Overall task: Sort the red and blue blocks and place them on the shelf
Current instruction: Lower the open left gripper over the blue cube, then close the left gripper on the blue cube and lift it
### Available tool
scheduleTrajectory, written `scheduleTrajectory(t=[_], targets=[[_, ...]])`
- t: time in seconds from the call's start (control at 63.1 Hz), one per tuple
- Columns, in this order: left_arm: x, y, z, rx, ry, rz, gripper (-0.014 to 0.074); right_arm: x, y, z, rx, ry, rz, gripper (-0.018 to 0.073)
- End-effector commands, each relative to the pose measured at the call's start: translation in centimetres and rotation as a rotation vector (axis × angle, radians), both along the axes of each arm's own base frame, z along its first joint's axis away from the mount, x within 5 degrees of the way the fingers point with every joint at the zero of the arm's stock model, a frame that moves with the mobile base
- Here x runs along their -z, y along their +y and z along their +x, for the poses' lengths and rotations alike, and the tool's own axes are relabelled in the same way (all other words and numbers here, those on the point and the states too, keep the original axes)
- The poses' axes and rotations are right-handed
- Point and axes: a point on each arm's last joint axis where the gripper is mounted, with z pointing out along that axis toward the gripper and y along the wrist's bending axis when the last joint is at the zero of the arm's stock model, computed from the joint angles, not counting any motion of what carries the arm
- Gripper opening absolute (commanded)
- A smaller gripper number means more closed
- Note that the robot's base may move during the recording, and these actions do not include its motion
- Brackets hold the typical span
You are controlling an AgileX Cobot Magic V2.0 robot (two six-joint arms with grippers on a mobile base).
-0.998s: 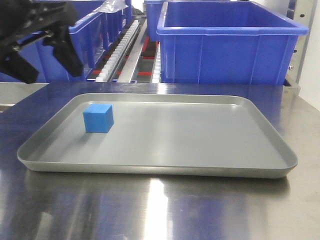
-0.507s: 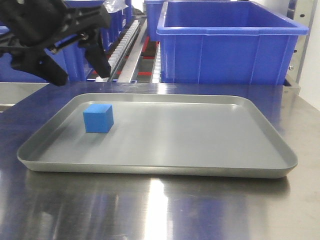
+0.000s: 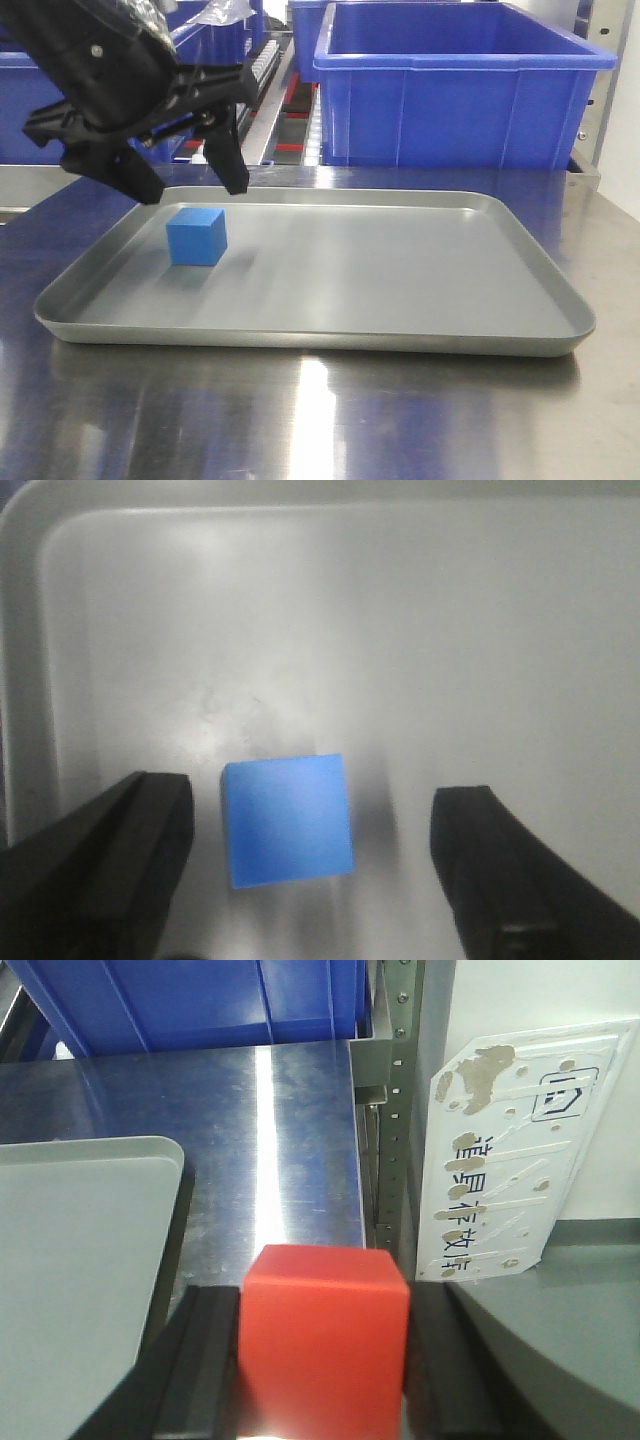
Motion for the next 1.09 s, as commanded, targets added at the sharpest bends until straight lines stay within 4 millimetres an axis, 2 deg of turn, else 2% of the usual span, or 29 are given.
scheduleTrajectory(t=[0.0, 0.554, 1.077], targets=[[-2.4, -0.4, 0.2, -0.011, -0.090, -0.063, 0.0546, -1.5, -0.1, 0.2, 0.011, -0.101, -0.011, 0.0049], [0.2, -0.9, 1.1, -0.011, -0.032, -0.026, 0.0546, -1.5, -0.1, 0.2, 0.011, -0.101, -0.011, 0.0049], [0.1, -1.0, 1.3, -0.014, -0.056, -0.038, 0.0546, -1.5, -0.1, 0.2, 0.011, -0.101, -0.011, 0.0049]])
